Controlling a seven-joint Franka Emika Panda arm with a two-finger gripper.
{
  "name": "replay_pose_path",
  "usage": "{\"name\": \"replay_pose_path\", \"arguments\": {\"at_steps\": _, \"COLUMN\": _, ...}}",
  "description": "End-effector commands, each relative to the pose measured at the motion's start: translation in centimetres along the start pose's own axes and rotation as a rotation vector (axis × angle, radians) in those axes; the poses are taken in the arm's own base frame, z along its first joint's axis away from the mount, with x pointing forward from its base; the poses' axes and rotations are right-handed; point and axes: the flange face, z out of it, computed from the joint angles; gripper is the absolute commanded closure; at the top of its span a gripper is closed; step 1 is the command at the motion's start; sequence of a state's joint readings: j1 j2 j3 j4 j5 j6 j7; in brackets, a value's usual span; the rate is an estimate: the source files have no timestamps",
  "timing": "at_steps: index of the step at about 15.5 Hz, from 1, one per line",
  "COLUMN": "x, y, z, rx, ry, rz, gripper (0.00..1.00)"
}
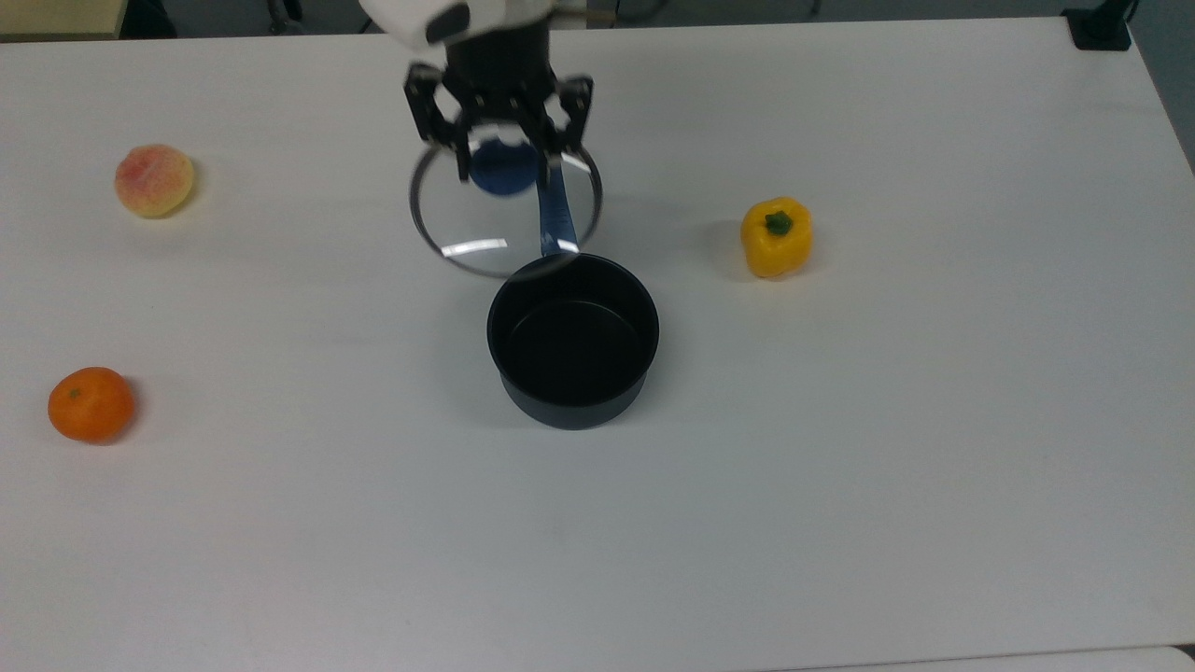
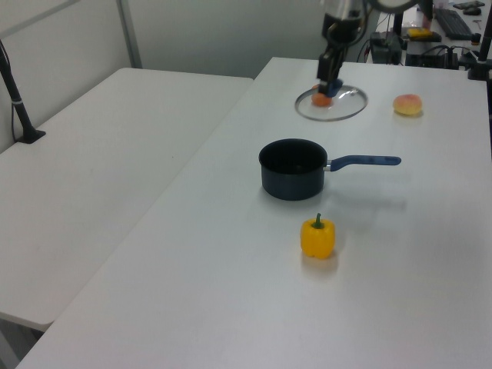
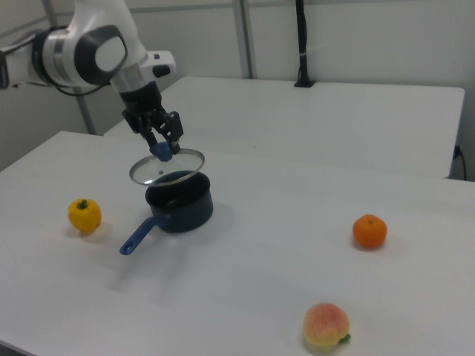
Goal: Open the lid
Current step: 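Carry the lid beside the saucepan handle and lower it onto the table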
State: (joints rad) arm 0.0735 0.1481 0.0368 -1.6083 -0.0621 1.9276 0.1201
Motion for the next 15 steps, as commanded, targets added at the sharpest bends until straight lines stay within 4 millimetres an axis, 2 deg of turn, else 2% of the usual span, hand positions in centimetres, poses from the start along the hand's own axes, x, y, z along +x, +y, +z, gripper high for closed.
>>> {"name": "replay_pose_path", "arguments": {"at_steps": 1, "x": -4.3, "y": 3.2, "z": -2.7, "rx": -0.015, "ry": -0.089, "rz": -0.119, "gripper": 0.99}}
{"name": "replay_pose_path", "arguments": {"at_steps": 6, "x": -9.0, "y": 8.4, "z": -1.9, "rx": -0.003, "ry": -0.187, "rz": -0.207, "gripper": 0.98}}
{"name": "replay_pose_path", "arguments": {"at_steps": 7, "x": -10.7, "y": 10.1, "z": -1.1, "rx": 0.012, "ry": -0.22, "rz": -0.237, "gripper": 0.98}}
{"name": "replay_pose_path", "arguments": {"at_steps": 9, "x": -12.5, "y": 11.7, "z": 0.4, "rx": 0.036, "ry": -0.252, "rz": -0.279, "gripper": 0.98}}
{"name": "replay_pose_path", "arguments": {"at_steps": 12, "x": -13.6, "y": 12.3, "z": 3.6, "rx": 0.048, "ry": -0.271, "rz": -0.297, "gripper": 0.98}}
{"name": "replay_pose_path", "arguments": {"at_steps": 15, "x": -14.7, "y": 11.6, "z": 7.7, "rx": 0.046, "ry": -0.252, "rz": -0.309, "gripper": 0.98}}
